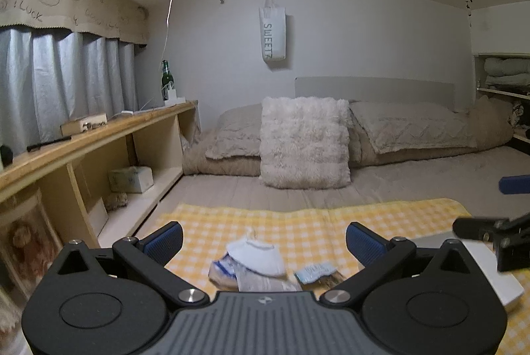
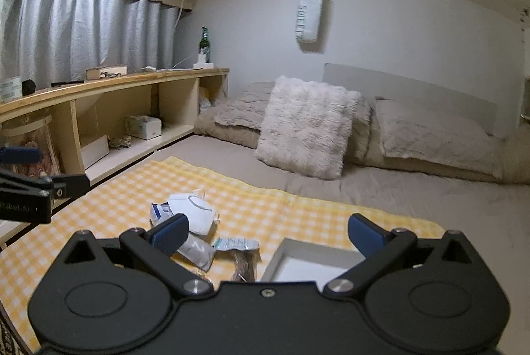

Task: Organize soft objects
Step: 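Move the right tool to the crocheted scrunchie while the left tool approaches the floral pouch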

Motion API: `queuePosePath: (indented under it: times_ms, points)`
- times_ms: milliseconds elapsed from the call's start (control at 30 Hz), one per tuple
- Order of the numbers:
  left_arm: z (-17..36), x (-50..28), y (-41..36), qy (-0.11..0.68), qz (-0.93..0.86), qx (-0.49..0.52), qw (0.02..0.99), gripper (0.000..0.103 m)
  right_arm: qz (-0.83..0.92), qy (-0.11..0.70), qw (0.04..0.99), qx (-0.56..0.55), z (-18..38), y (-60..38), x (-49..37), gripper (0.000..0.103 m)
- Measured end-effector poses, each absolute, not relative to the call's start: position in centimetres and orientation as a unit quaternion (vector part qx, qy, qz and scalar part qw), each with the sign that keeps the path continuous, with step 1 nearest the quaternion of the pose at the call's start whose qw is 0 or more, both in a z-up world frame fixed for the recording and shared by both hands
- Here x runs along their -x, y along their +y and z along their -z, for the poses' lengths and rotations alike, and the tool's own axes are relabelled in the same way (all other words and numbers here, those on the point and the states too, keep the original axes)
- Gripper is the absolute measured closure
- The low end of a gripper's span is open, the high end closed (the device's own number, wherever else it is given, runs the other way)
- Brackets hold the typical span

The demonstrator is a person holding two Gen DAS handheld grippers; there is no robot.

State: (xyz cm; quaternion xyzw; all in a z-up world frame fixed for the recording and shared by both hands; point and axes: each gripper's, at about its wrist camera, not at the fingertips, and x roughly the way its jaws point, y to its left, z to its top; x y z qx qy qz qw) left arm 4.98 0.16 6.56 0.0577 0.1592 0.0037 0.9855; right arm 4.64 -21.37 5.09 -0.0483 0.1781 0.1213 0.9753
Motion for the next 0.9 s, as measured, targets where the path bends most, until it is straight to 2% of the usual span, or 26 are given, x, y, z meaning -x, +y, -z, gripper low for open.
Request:
queuePosePath:
  times_ms: [233,900]
  points:
    - [-5.5,-9.7,0.5,0.178,0.003,-0.067,0.982,0.000,-0.157,0.194,0.965,0.084,-4.8,-20.0,-8.7,0.000]
    - [5.8,-20.2,0.6,0.399,0.086,-0.064,0.910,0.000,-0.255,0.311,0.904,0.146,6.6,-17.1,-15.7,0.000]
